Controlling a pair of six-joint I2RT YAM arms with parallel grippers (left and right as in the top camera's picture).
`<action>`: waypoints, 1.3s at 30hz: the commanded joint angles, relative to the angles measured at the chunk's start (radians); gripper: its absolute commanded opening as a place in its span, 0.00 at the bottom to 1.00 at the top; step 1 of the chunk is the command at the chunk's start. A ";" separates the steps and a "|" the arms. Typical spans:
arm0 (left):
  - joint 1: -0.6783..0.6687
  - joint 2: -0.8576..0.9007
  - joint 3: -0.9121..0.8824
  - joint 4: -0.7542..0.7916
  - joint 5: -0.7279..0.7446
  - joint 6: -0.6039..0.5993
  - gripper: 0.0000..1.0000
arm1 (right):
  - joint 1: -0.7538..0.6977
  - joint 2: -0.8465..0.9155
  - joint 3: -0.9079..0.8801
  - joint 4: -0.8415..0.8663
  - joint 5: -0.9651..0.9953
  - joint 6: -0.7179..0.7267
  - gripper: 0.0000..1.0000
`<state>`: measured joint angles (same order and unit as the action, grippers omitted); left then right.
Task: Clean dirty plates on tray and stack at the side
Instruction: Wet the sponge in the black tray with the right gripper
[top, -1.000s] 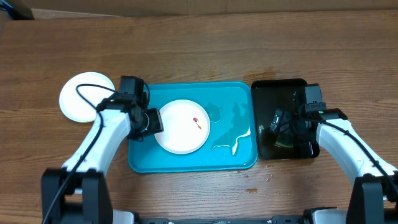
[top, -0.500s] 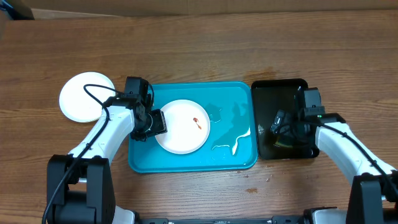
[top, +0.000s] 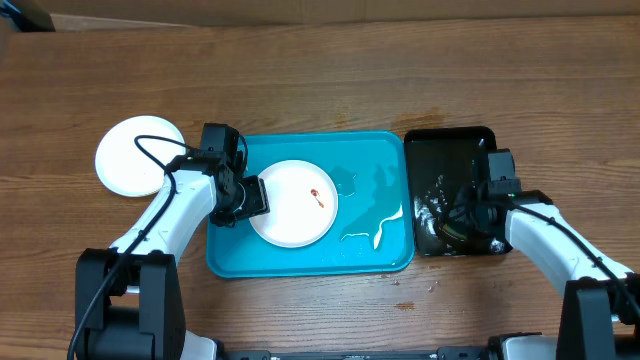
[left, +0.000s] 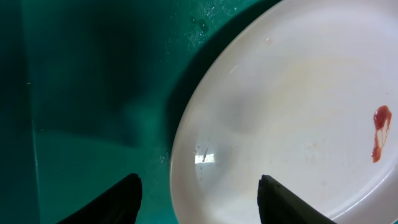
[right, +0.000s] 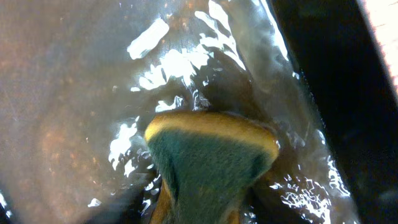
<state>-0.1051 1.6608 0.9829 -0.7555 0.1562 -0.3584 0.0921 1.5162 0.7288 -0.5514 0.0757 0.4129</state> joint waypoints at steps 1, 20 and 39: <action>-0.008 0.006 0.005 -0.002 -0.010 0.022 0.61 | -0.002 -0.007 0.061 -0.072 -0.050 -0.020 0.83; -0.008 0.006 -0.067 0.084 -0.010 0.022 0.49 | -0.002 -0.007 0.126 -0.230 -0.047 -0.074 0.78; -0.009 0.006 -0.079 0.100 -0.011 0.021 0.33 | -0.002 0.000 0.062 -0.083 0.017 -0.073 0.40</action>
<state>-0.1051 1.6608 0.9199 -0.6575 0.1520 -0.3470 0.0921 1.5158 0.7956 -0.6456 0.0826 0.3389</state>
